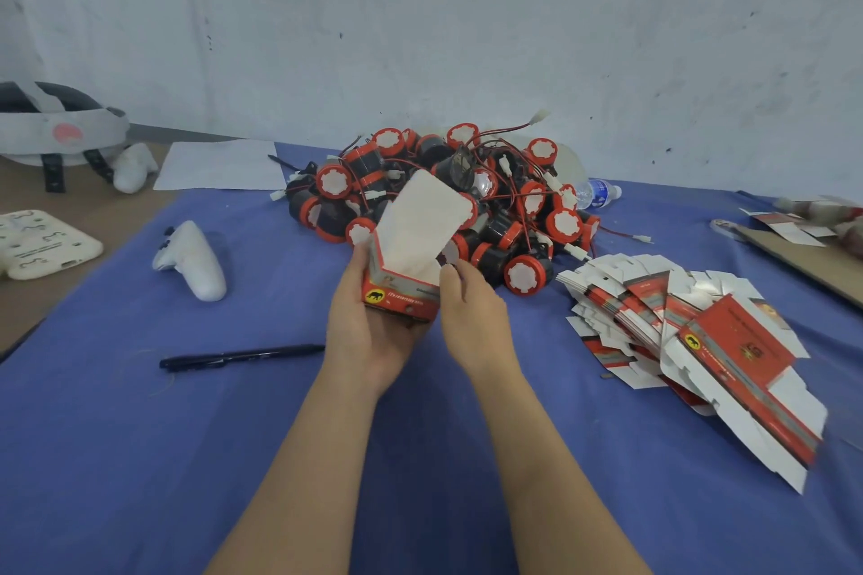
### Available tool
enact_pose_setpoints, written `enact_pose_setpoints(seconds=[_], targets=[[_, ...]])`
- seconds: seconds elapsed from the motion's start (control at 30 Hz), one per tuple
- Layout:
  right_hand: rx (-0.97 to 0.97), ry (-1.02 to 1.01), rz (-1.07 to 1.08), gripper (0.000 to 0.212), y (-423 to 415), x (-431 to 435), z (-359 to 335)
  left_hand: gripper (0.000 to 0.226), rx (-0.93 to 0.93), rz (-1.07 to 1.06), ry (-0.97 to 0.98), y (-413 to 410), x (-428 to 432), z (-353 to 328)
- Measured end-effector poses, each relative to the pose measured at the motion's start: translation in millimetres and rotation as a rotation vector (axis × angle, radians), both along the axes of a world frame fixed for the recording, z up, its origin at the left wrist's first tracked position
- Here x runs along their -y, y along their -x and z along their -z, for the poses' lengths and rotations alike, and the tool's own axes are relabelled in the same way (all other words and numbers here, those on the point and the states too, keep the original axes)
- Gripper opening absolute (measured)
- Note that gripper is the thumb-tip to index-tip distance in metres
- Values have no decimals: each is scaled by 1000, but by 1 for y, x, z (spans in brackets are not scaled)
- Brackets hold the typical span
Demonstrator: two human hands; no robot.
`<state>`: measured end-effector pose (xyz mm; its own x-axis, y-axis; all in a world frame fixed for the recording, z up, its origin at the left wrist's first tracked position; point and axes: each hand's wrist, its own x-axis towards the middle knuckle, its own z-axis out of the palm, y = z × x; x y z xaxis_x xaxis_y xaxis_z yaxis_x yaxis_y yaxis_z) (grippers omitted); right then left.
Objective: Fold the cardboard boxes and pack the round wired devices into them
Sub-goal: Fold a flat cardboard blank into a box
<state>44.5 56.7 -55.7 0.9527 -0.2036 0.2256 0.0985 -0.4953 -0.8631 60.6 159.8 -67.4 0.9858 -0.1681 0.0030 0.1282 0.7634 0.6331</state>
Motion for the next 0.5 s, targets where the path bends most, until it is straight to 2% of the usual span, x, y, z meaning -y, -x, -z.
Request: enact_pose_setpoints(seconds=[0.07,0.13,0.2,0.27,0.3,0.37,0.5], targets=[[-116,-76,-60,30,-1,1,-2,47,25,-15,16,0,-1,-2],[-161,-64,-93,31,-3,4,-2,48,57,-41,-86,0,1,-3],[-138,-163,-60,31,-4,6,0,48,66,-130,-364,1,6,-4],[-91,-217,21,29,-7,11,4,37,77,-350,-695,-1,9,4],[-80,-145,77,30,-9,14,7,32,122,-482,-810,0,9,7],[-87,51,163,32,-10,17,15,30,195,-575,-873,1,12,11],[-182,403,224,32,-16,19,27,39,182,-422,-879,4,19,13]])
